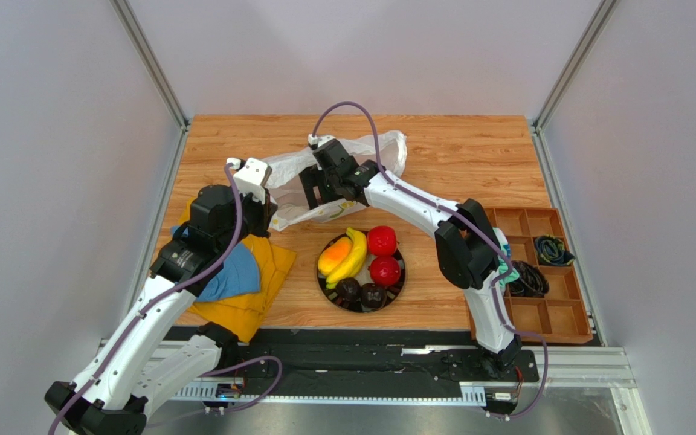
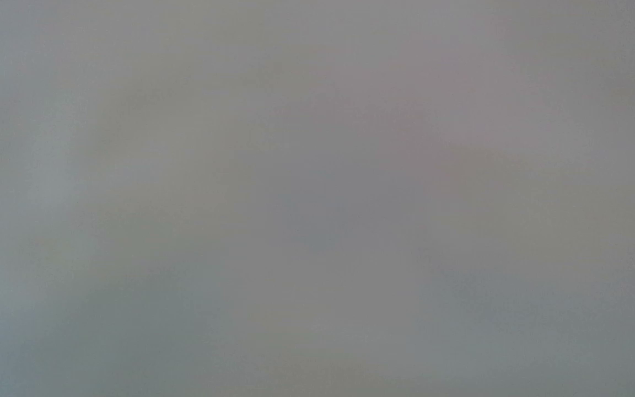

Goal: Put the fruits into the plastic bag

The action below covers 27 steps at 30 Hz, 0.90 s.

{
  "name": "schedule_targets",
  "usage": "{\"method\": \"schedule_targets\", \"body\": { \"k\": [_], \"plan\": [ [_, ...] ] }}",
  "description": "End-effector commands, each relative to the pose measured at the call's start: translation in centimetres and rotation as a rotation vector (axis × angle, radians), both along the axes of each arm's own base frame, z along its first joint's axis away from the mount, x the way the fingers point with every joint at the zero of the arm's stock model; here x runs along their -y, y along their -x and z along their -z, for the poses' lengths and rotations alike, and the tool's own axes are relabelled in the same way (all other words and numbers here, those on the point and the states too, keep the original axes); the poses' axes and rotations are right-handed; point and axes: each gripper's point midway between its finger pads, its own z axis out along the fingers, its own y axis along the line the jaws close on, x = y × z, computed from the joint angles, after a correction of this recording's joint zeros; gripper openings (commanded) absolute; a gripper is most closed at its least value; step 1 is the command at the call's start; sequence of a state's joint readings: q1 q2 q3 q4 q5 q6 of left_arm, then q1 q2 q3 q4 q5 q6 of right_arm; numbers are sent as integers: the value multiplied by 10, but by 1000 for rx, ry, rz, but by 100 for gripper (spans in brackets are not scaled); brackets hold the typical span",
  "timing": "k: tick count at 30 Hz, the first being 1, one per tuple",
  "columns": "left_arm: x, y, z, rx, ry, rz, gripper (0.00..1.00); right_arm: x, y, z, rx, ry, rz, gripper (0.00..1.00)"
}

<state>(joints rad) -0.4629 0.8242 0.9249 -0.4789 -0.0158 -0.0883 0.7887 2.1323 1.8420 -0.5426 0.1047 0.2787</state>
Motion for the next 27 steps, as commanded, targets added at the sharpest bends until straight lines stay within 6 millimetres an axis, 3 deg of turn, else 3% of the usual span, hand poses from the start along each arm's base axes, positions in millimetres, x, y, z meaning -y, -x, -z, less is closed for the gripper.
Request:
{"method": "schedule_targets", "body": {
  "k": [1,13,27],
  "plan": [
    [4,-3,-25,53,37,7,0,-7,-7,-19,41,-20,-7,89],
    [4,-3,-24,52,36,7,0,-8,-3,-24,36,-39,-16,88],
    [4,-3,-22,44,31,9,0,-11,36,-104,121,-171,-102,86]
  ]
}}
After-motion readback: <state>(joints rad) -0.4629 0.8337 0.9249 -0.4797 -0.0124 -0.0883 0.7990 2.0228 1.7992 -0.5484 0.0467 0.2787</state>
